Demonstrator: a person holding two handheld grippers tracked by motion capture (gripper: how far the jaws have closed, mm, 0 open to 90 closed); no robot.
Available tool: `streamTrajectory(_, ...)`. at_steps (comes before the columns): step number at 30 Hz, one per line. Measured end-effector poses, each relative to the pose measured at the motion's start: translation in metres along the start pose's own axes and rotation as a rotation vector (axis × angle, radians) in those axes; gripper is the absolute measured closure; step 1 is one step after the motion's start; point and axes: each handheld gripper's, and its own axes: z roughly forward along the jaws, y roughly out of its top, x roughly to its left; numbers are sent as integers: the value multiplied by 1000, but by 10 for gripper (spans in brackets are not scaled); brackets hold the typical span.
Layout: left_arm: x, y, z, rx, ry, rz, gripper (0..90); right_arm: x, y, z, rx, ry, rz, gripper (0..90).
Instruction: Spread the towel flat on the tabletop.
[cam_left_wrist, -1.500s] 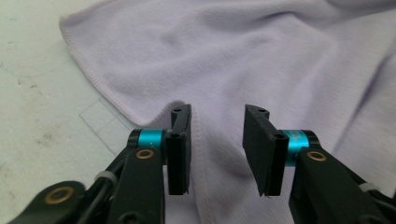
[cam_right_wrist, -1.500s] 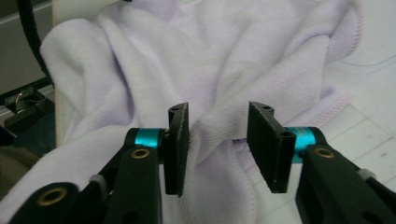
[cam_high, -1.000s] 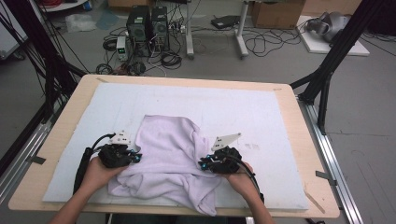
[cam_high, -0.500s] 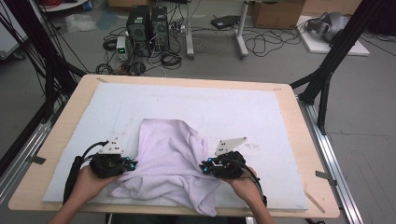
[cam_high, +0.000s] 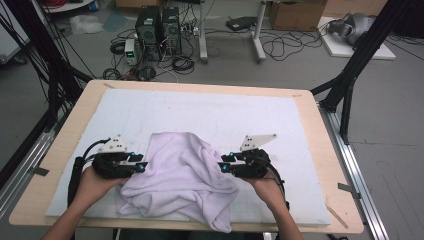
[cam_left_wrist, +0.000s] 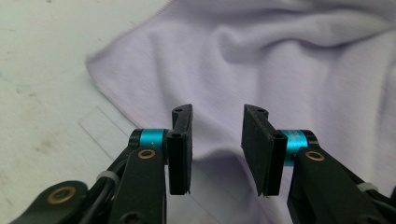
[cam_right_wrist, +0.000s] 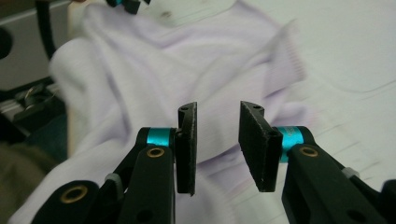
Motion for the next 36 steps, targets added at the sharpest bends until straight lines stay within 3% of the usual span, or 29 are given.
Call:
streamTrajectory(5,24,4,35,53,62,-37,605,-16,-1,21,64,-14,27,613)
streamTrajectory(6,26,3,43,73,80,-37,584,-18,-1,27,84,-17,32,599)
streamTrajectory(8,29,0,57,110,75,-38,556,-21,-3,37,99,-20,28,574)
streamTrajectory(10,28,0,61,101,91,-28,549,-22,-6,48,96,4,44,567)
streamTrajectory(11,27,0,62,103,101,-17,586,-22,-6,54,101,10,42,576)
streamTrajectory(13,28,-1,61,96,101,-19,669,-19,-7,64,117,14,16,678)
streamTrajectory(14,28,-1,61,96,104,-18,809,-17,-7,71,142,30,2,791)
streamTrajectory(19,28,0,57,100,71,-23,871,-16,-5,62,136,44,12,840)
streamTrajectory(23,25,6,48,63,63,-20,876,-17,1,35,119,32,6,844)
streamTrajectory(24,25,9,45,51,65,-21,877,-20,6,21,113,14,-4,847)
streamTrajectory(27,29,25,38,6,79,-30,878,-26,16,9,132,0,-5,851)
streamTrajectory(28,31,33,36,-7,100,-24,879,-34,31,-2,138,-36,-23,856)
streamTrajectory(30,38,49,33,-36,123,-33,880,-40,42,-7,153,-53,-31,857)
streamTrajectory(33,56,92,25,-89,219,-12,881,-62,81,-22,181,-154,-63,860)
streamTrajectory(34,63,108,21,-128,258,-14,880,-81,114,-31,148,-238,-82,859)
streamTrajectory(35,71,123,18,-166,301,-18,880,-81,114,-31,148,-238,-82,859)
streamTrajectory(36,79,135,17,-178,348,-21,878,-90,129,-35,105,-263,-71,840)
